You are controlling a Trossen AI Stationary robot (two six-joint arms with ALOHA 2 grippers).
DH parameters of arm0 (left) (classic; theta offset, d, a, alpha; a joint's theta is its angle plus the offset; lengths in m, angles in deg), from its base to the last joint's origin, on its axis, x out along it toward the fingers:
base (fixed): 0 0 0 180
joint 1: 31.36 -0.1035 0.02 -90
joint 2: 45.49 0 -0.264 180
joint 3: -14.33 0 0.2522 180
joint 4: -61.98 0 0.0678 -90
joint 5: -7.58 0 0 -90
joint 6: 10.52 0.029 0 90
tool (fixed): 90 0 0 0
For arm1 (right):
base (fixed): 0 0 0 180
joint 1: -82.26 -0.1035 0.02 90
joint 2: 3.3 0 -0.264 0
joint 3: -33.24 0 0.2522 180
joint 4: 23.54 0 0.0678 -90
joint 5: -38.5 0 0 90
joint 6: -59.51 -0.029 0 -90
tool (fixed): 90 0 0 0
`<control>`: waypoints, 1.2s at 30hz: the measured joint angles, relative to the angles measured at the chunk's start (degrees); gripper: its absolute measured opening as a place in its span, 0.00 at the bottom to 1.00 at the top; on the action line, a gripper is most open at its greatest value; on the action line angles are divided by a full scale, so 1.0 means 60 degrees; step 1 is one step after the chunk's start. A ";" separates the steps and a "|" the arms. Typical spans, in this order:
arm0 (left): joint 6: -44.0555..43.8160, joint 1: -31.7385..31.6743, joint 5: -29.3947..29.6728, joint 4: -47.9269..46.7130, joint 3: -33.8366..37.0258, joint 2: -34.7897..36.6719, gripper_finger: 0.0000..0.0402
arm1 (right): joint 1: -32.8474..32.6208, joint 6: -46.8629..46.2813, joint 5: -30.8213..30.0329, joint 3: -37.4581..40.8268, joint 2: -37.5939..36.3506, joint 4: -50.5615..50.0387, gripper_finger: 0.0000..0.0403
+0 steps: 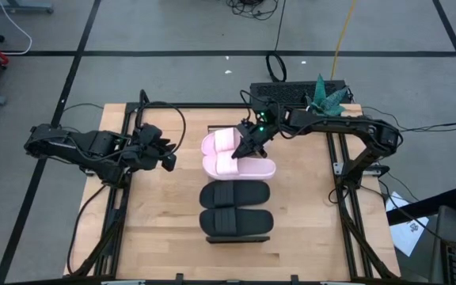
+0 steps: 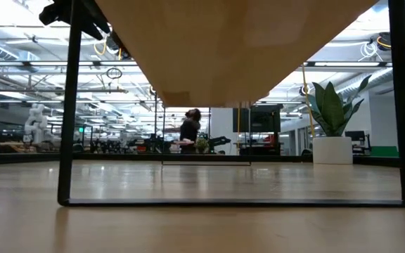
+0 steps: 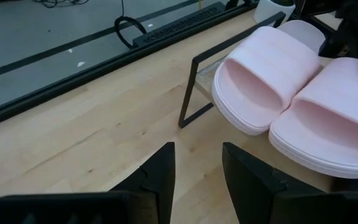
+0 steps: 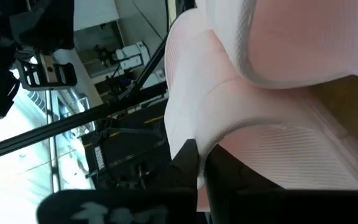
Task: Pick and place slides into the shelf
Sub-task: Put the pink slides on the shelf
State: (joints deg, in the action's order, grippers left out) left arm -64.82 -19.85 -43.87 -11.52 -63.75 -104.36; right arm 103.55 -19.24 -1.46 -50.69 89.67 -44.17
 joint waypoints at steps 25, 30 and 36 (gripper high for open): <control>-0.0200 -0.0004 -0.0020 0.0004 0.0000 -0.0002 0.32 | -0.0060 0.0290 -0.0633 0.0007 -0.0200 0.0355 0.00; -0.0200 0.0000 -0.0020 0.0004 0.0000 -0.0002 0.32 | -0.0060 0.0336 -0.0638 -0.0007 -0.0200 0.0359 0.00; -0.0200 0.0000 -0.0020 0.0004 0.0000 -0.0002 0.32 | -0.0064 0.0905 -0.0640 -0.0033 -0.0200 -0.0006 0.00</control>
State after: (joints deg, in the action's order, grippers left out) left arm -66.03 -19.85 -43.99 -11.50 -63.75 -104.37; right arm 103.17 -13.81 -5.30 -50.89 88.46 -44.20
